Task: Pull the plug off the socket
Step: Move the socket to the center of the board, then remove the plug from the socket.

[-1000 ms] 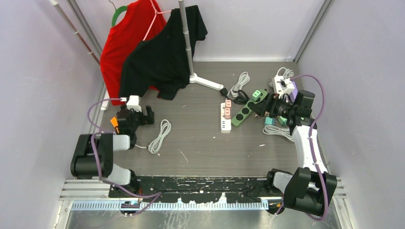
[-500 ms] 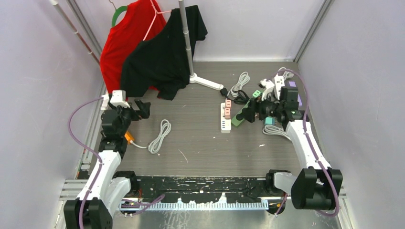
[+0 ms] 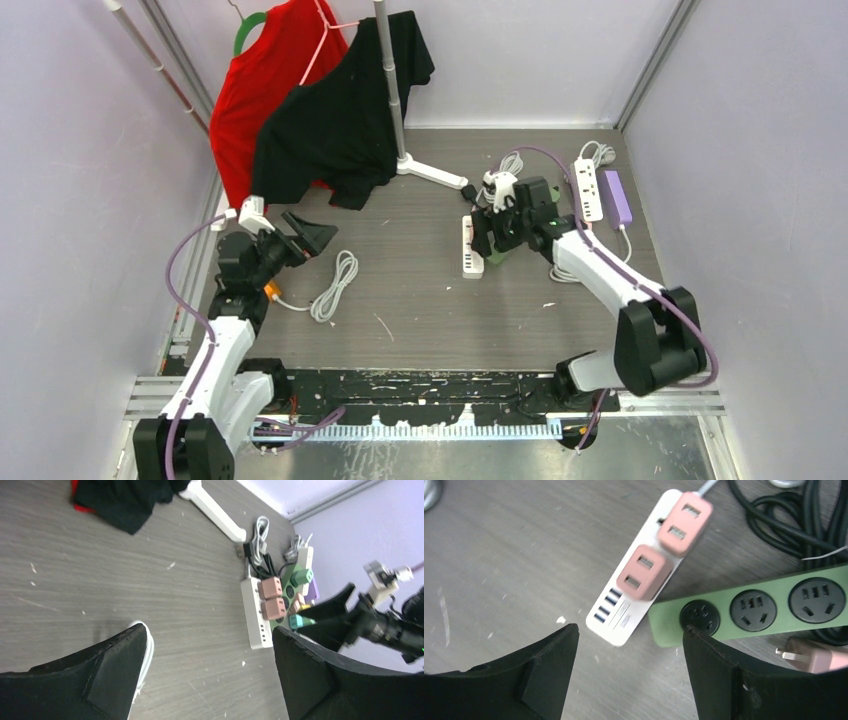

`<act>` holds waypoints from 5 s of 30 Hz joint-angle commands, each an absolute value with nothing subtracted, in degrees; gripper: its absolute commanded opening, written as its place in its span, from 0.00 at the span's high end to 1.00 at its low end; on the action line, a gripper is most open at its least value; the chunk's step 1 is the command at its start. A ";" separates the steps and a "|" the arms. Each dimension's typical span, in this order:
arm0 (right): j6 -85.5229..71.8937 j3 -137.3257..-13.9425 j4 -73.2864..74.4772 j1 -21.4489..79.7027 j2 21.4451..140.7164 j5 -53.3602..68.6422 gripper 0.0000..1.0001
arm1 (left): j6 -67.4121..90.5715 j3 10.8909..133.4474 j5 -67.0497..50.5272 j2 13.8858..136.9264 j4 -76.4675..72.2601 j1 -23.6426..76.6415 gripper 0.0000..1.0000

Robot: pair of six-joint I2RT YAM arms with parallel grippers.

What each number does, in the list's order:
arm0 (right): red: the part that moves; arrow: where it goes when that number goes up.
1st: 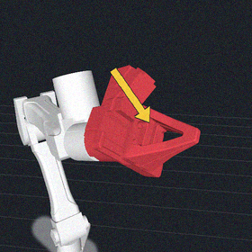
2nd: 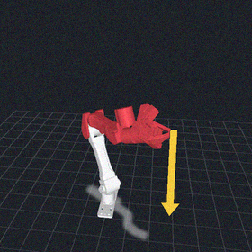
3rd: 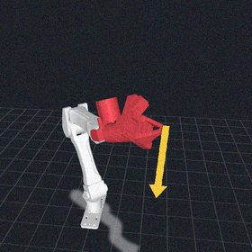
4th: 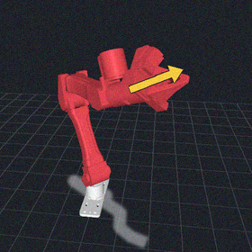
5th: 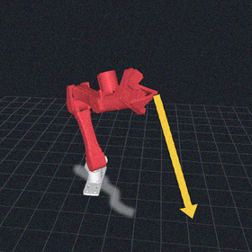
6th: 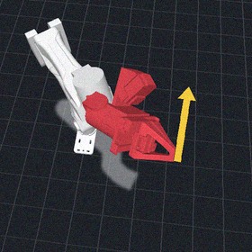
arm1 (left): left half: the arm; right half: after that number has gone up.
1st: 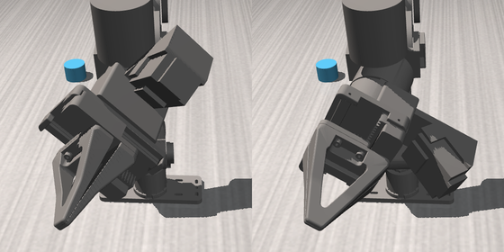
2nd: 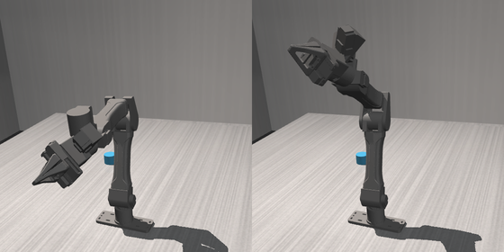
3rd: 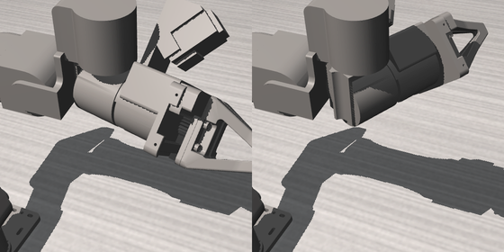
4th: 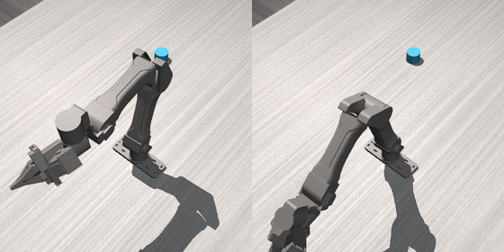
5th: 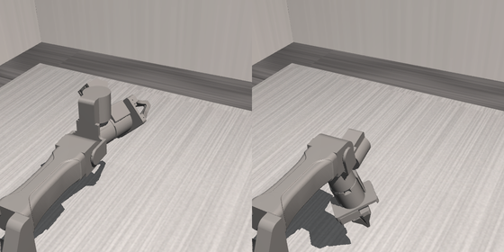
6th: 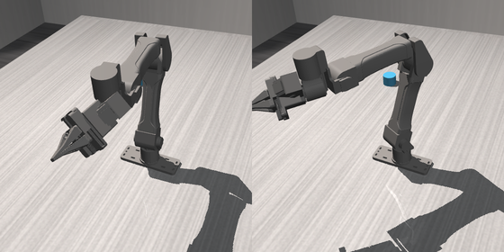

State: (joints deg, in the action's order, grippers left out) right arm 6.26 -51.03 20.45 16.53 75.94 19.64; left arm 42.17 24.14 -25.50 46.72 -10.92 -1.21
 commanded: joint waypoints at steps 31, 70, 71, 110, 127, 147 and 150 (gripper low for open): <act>2.29 -62.78 22.30 27.69 99.67 16.33 0.72 | 46.19 9.13 -22.33 30.91 -18.96 15.30 0.04; 53.43 -58.75 57.38 26.12 76.20 43.17 0.12 | 25.11 9.47 -15.83 43.66 -34.16 43.82 0.08; 53.60 -57.67 56.41 25.05 74.59 45.17 0.12 | 22.08 9.75 -14.93 44.59 -34.65 45.83 0.08; 65.12 -47.64 50.41 21.88 69.19 47.05 0.01 | -9.09 20.77 -37.25 87.04 -51.93 43.71 0.12; 65.08 -47.75 50.51 22.58 69.99 46.49 0.02 | -19.92 26.32 -41.95 95.69 -48.34 43.69 0.17; 51.93 -42.01 31.10 29.83 69.71 38.35 0.18 | -16.26 34.01 -45.76 105.40 -46.82 43.69 0.49; 49.83 -41.76 28.58 30.23 70.23 34.70 0.24 | -14.82 33.07 -45.02 105.50 -48.62 43.76 0.57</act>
State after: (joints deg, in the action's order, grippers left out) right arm 55.13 -41.76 36.82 29.43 70.08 39.86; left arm -17.50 33.19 -44.21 104.68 -45.58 43.79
